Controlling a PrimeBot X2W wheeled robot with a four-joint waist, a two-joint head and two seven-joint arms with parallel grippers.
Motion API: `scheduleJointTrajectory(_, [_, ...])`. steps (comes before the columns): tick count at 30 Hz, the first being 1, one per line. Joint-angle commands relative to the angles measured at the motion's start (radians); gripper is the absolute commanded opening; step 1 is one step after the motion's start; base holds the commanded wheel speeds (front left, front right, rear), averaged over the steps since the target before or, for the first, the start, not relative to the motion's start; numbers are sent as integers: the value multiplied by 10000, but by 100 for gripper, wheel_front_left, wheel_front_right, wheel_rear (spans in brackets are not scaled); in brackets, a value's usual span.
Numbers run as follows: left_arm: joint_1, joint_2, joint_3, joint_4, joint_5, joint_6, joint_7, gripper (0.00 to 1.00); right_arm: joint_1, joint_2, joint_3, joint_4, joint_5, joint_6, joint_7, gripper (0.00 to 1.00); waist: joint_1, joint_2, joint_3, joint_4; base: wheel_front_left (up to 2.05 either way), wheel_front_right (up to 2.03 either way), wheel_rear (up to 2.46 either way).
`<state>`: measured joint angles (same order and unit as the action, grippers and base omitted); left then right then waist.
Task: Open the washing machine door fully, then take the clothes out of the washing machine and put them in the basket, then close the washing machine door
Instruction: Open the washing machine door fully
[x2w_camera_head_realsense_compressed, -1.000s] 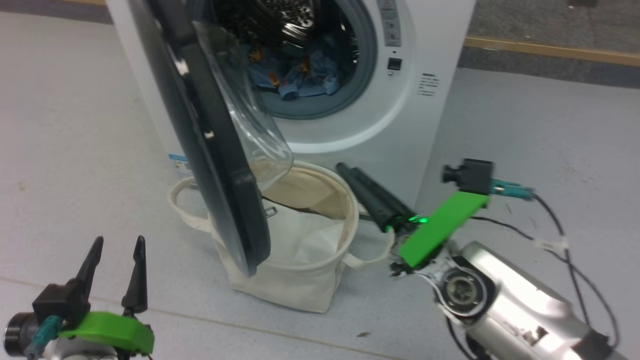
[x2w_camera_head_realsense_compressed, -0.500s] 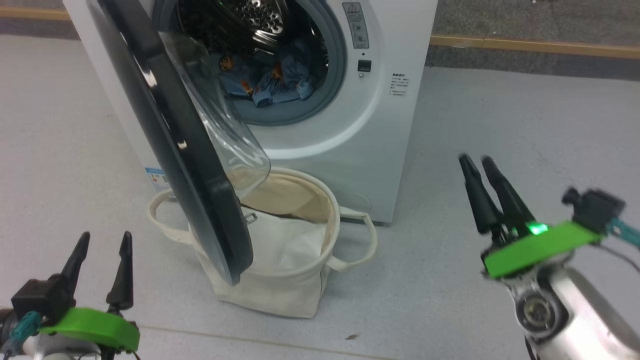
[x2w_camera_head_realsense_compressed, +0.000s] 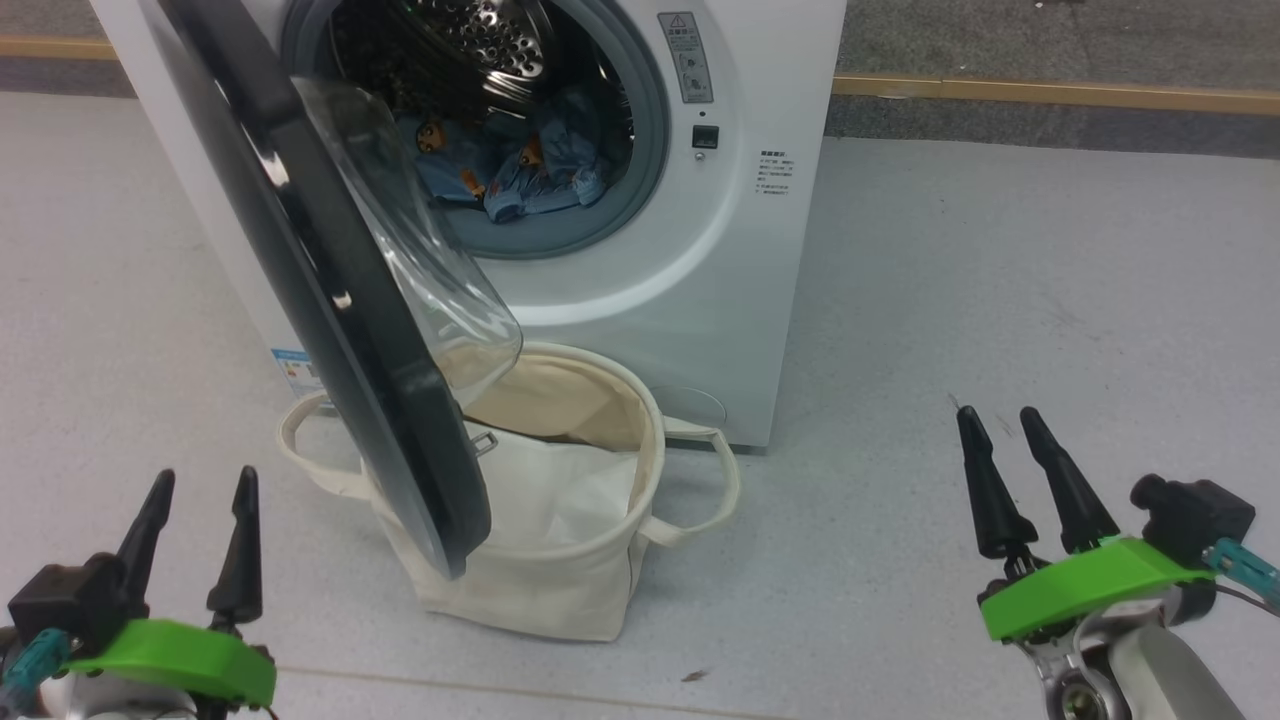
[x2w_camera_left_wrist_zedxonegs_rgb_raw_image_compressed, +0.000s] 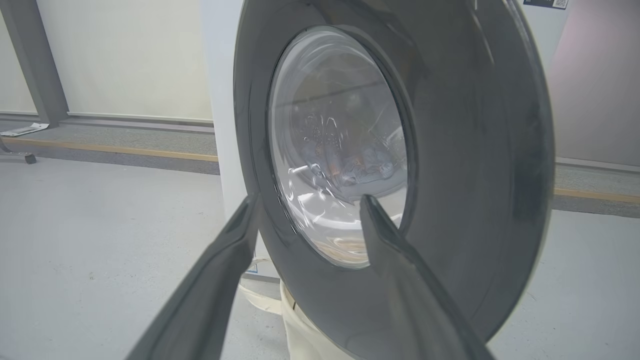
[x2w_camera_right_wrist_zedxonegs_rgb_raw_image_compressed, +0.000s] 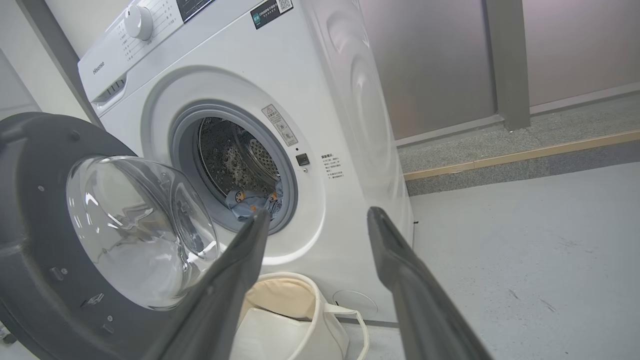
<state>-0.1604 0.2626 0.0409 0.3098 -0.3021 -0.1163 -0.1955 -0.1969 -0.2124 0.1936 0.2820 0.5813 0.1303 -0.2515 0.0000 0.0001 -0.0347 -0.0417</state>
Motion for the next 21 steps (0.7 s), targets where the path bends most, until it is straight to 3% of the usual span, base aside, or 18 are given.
scheduleJointTrajectory(1, [-342, 383, 321, -371, -60, -72, -74, 100, -330, -8, 82, -240, -51, 4, -102, 100, 0, -1, -4, -6, 0, 0, 0])
scheduleJointTrajectory(21, [-386, 370, 221, -444, -570, -28, 149, 100, -460, 311, -364, 130, -645, 4, -102, 100, 0, -1, 117, 66, 0, 0, 0])
